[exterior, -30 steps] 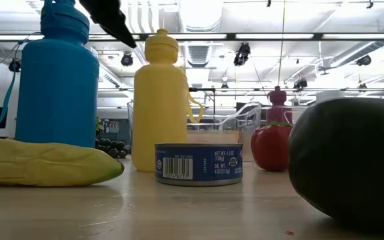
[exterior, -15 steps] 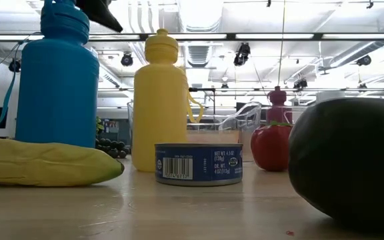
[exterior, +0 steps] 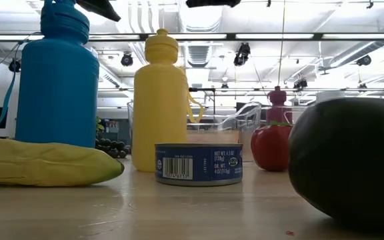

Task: Pick & Place Food Item
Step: Put the yellow water bottle into the right transparent bin

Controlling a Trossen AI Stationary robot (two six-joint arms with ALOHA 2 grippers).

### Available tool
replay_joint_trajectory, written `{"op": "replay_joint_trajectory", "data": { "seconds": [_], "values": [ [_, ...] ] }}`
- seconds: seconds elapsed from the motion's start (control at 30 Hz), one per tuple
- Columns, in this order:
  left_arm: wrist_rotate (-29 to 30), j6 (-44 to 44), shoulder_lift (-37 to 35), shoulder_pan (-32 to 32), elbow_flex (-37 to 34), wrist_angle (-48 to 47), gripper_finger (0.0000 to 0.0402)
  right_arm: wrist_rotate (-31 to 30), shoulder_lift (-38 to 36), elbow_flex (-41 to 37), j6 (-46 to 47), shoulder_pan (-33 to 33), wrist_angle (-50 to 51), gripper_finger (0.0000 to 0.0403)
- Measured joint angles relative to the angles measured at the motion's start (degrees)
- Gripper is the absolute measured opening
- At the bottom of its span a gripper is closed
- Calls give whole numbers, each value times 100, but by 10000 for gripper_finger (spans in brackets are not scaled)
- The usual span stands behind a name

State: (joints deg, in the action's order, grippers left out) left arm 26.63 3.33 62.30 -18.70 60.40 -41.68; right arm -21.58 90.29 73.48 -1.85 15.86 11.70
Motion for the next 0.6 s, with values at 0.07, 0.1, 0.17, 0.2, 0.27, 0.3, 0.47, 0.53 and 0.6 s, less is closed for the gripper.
{"op": "replay_joint_trajectory", "data": {
  "seconds": [0.07,0.1,0.17,0.2,0.27,0.3,0.47,0.53,0.6],
  "values": [
    [0,0,0,0,0,7,297,12,43,-166,-4,-4,-355,364],
    [2,0,0,0,0,10,297,45,50,-245,-4,-9,-525,363],
    [0,0,0,0,0,14,298,120,71,-376,8,-22,-912,363],
    [0,0,0,0,0,14,298,137,88,-439,14,-30,-1099,363],
    [0,0,1,0,0,29,297,315,155,-555,20,-73,-1407,363],
    [0,0,3,0,0,35,295,426,186,-626,51,-97,-1519,363],
    [1,0,4,0,2,69,289,917,444,-761,99,-246,-1793,339],
    [0,0,4,0,2,85,287,964,521,-725,37,-290,-1884,322],
    [0,0,4,0,2,96,287,975,560,-733,12,-329,-1856,305]
  ]
}}
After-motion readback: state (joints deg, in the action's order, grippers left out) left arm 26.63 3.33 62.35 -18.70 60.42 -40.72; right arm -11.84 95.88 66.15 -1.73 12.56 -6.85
